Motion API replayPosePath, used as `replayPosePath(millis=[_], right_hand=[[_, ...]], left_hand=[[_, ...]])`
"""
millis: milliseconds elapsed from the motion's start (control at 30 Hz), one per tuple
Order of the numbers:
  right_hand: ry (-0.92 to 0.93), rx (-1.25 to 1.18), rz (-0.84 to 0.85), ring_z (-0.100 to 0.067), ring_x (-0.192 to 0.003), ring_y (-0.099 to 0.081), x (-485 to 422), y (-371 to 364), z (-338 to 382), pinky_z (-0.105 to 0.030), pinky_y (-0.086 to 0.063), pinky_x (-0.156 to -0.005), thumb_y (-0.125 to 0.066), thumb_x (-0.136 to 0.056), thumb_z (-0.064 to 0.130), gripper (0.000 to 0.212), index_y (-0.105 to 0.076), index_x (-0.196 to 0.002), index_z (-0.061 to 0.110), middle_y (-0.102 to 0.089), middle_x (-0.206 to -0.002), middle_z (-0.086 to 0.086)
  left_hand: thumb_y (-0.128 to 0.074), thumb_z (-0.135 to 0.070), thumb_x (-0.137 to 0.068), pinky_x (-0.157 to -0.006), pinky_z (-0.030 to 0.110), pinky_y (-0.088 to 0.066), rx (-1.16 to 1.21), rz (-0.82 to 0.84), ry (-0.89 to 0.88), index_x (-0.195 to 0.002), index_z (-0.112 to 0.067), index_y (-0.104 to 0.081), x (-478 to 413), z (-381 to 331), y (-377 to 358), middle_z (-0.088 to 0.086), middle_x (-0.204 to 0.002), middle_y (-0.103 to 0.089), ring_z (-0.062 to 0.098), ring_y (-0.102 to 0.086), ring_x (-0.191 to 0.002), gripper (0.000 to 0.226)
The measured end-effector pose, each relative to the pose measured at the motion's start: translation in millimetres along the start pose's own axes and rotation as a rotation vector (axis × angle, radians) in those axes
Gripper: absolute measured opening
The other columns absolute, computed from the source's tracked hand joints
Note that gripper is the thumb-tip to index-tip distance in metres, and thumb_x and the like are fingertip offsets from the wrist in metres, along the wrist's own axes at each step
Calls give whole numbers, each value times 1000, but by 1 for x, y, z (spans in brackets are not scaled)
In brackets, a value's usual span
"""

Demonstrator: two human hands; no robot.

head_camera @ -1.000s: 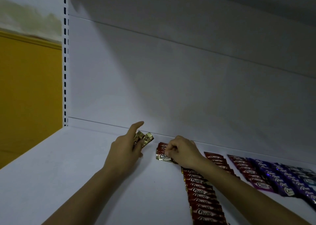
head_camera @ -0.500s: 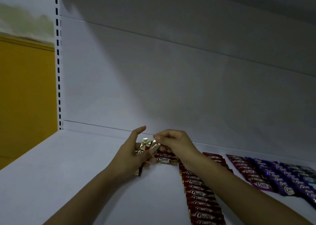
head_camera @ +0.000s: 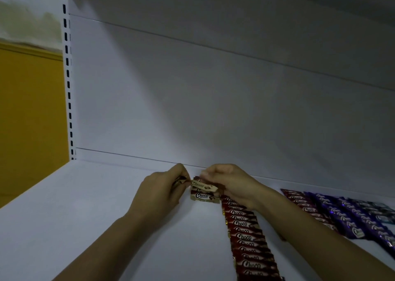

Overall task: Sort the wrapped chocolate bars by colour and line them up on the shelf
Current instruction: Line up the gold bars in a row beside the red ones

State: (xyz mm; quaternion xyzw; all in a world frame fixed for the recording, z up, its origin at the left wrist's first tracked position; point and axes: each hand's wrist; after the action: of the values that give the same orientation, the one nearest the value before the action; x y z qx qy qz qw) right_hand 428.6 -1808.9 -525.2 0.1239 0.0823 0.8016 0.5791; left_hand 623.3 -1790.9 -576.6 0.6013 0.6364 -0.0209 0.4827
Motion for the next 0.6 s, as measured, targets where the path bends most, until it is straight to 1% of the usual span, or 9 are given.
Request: replayPosePath(millis=[67, 133, 167, 233, 300, 333, 400, 500, 600], right_hand=[[-32, 48, 115, -9, -66, -62, 2, 1, 2, -22, -43, -57, -69, -82, 29, 17, -73, -89, 14, -71, -83, -5], [-47, 4, 158, -8, -63, -61, 3, 3, 6, -19, -43, -53, -74, -70, 29, 19, -75, -84, 16, -71, -78, -2], [-45, -18, 132, -8, -62, -60, 2, 5, 8, -18, -44, -53, -76, -66, 27, 18, -75, -81, 16, -70, -76, -1], [-33, 2, 24, -10, -65, -63, 1, 9, 10, -20, -49, -57, -78, -67, 20, 12, -75, -78, 16, -71, -76, -2], [-9, 185, -92, -13, -73, -68, -1, 10, 7, -20, -53, -65, -78, -73, 13, 7, -75, -78, 16, -74, -80, -3], [13, 284, -113, -12, -76, -69, -2, 9, 3, -17, -53, -67, -77, -75, 11, 6, -75, -79, 16, -74, -82, -2], [39, 393, -98, -8, -78, -69, -2, 4, -4, -13, -51, -68, -77, -76, 10, 6, -75, -78, 15, -74, -80, 2], [52, 518, -103, -5, -78, -67, -3, -1, -13, -18, -52, -73, -78, -76, 13, 5, -76, -78, 17, -73, -80, 6], [76, 607, -111, -3, -77, -65, -6, -4, -18, -17, -51, -73, -78, -75, 17, 5, -75, -78, 19, -71, -79, 10]], left_hand=[[-64, -13, -89, -59, 41, -52, -29, -20, -83, -90, -15, -63, -1, -3, 2, -2, -61, -63, 21, -61, -56, 2], [-65, -14, -90, -57, 39, -52, -12, -40, -117, -91, -15, -63, -1, -5, 3, -4, -64, -65, 17, -62, -55, 2], [-64, -16, -91, -56, 35, -52, 1, -54, -118, -91, -16, -63, -1, -5, 3, -7, -65, -65, 11, -61, -55, 2], [-59, -19, -94, -57, 22, -47, 28, -96, -65, -94, -19, -60, -2, -4, 1, -14, -68, -63, 2, -58, -57, 1], [-51, -20, -98, -54, 13, -36, 54, -137, 29, -95, -23, -57, -3, 1, 1, -14, -69, -63, -2, -55, -59, 7], [-47, -20, -99, -53, 12, -33, 78, -149, 77, -95, -25, -55, -4, 3, 1, -12, -68, -64, -2, -54, -58, 10], [-43, -24, -101, -52, 18, -34, 131, -158, 157, -94, -26, -53, -5, 8, 1, -7, -66, -64, 2, -53, -53, 12], [-41, -31, -101, -54, 26, -39, 124, -119, 209, -93, -28, -51, -5, 10, -1, -7, -63, -65, 5, -54, -50, 14], [-41, -33, -100, -55, 26, -39, 105, -85, 221, -93, -29, -49, -4, 11, -4, -9, -64, -65, 3, -53, -50, 12]])
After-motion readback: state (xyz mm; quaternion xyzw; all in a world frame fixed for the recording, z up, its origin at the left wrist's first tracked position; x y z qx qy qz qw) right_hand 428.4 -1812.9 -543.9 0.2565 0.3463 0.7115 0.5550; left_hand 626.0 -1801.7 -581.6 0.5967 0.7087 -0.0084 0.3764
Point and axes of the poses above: each hand's wrist, its own x-axis away from the middle knuckle, its own y-axis out of the back of the hand, z = x × y
